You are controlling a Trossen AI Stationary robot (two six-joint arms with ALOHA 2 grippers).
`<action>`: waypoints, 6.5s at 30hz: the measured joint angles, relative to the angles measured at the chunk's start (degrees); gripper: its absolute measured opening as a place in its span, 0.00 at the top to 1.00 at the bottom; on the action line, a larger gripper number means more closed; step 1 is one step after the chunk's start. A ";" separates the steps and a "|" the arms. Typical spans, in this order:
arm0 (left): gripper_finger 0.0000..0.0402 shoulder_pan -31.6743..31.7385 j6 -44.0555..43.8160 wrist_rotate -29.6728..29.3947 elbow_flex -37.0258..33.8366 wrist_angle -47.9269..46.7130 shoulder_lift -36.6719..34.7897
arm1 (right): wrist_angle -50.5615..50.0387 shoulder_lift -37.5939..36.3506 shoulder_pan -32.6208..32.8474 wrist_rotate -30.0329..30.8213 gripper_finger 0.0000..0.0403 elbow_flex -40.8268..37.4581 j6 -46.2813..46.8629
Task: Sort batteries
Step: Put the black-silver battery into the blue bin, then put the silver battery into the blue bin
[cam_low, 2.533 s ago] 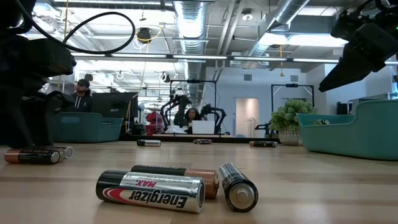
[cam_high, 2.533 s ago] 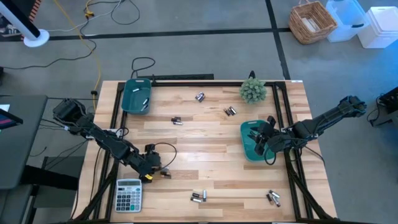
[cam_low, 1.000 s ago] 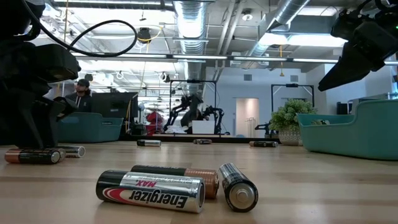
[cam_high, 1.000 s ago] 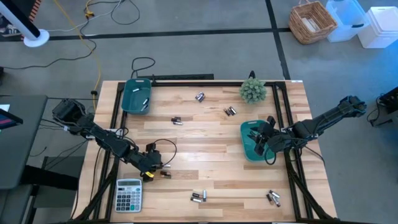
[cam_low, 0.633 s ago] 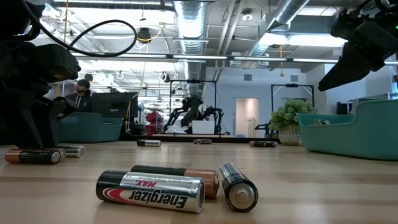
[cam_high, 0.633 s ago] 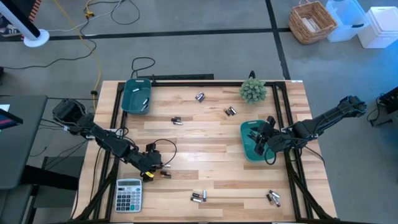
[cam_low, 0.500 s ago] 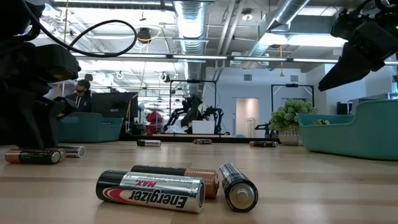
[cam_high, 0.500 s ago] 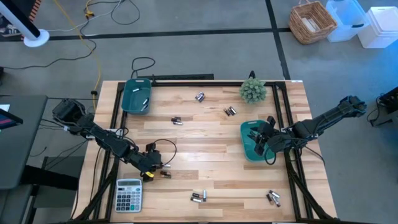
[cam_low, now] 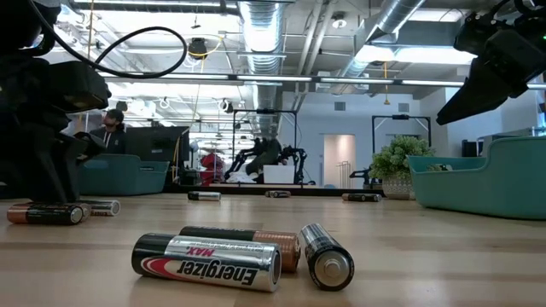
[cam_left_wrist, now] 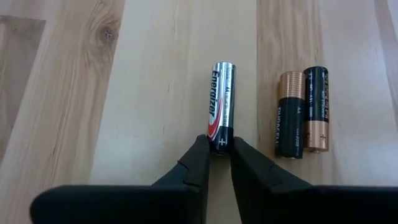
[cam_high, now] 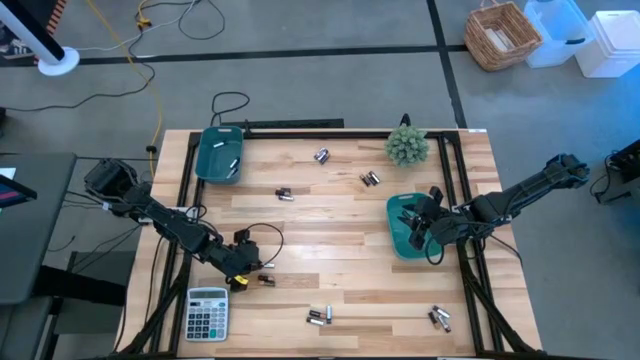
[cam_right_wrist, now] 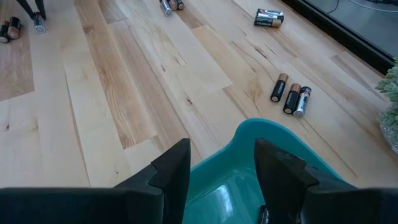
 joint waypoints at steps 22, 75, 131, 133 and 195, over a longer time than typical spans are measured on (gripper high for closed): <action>0.90 0.02 1.14 -0.62 1.48 -0.62 -0.57 | -0.07 0.00 0.02 0.00 0.53 -0.04 0.00; 0.90 15.16 14.98 -33.10 1.64 0.78 -25.77 | 0.00 -0.01 0.01 -0.02 0.53 -0.04 -1.11; 0.82 76.32 19.57 -16.63 1.64 -10.78 -25.37 | 0.28 0.00 0.02 -0.02 0.53 0.04 -1.05; 0.78 77.04 19.17 -16.68 1.64 -10.73 -24.46 | 0.40 0.00 0.02 -0.02 0.53 0.04 -1.05; 0.62 24.65 28.05 1.02 1.29 8.28 -15.85 | 28.52 43.60 0.01 -16.89 0.53 20.28 -17.59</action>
